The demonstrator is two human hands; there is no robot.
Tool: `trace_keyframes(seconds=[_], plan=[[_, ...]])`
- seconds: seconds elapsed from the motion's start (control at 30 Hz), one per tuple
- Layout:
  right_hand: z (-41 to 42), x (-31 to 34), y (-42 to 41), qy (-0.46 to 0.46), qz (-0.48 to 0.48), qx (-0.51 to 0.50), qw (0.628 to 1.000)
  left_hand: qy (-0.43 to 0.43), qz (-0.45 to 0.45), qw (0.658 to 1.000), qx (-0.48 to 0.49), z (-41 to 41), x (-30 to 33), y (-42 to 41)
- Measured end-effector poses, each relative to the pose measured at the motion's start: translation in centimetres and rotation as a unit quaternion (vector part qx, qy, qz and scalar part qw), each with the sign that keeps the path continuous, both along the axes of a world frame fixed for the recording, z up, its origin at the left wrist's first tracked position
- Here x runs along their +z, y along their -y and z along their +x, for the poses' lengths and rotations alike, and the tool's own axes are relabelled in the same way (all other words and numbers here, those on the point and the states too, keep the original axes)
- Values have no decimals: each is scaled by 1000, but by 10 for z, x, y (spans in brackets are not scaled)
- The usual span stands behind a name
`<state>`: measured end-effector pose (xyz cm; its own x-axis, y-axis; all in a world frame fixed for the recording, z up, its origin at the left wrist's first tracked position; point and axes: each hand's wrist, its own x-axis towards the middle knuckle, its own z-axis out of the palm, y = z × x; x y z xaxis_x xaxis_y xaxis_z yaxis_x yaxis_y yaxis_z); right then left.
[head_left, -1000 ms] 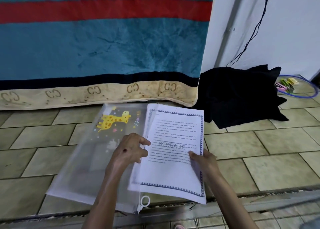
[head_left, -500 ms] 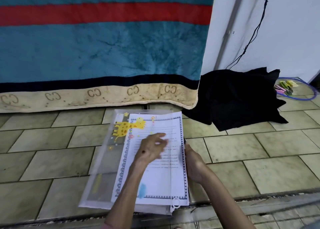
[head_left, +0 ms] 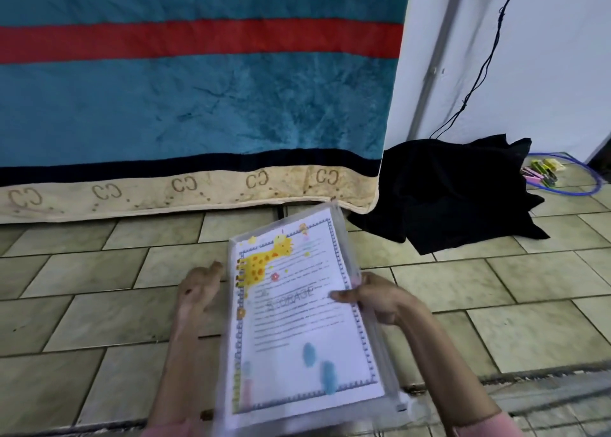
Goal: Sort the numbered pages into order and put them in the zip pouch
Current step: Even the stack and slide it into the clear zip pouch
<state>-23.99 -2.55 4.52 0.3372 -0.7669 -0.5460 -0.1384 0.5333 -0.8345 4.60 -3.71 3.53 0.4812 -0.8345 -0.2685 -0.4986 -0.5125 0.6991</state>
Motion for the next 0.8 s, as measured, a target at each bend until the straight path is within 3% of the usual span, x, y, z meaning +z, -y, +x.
trace_keyframes(seconds=[0.07,0.2,0.3,0.4,0.5,0.6,0.7,0.77,0.8], plan=[[-12,39,8,-45,-55,59,996,32,-115,993,-13,3,13,7],[-9,128,21,-188,-208,145,949,-93,-275,955,-57,-10,60,18],[8,186,22,-376,-312,202,849,-116,-315,940,-63,-7,77,24],[25,222,20,-501,-359,232,752,-98,-360,926,-55,2,81,18],[38,220,23,-529,-375,233,725,-134,-347,924,-90,8,71,11],[47,190,27,-517,-384,240,726,-256,-301,908,-141,6,48,0],[49,155,30,-513,-408,214,724,-300,-277,908,-95,-3,28,-3],[41,146,23,-462,-488,172,720,-317,-275,905,-68,-8,23,-1],[34,144,19,-421,-564,132,698,-326,-279,901,-70,-10,22,0]])
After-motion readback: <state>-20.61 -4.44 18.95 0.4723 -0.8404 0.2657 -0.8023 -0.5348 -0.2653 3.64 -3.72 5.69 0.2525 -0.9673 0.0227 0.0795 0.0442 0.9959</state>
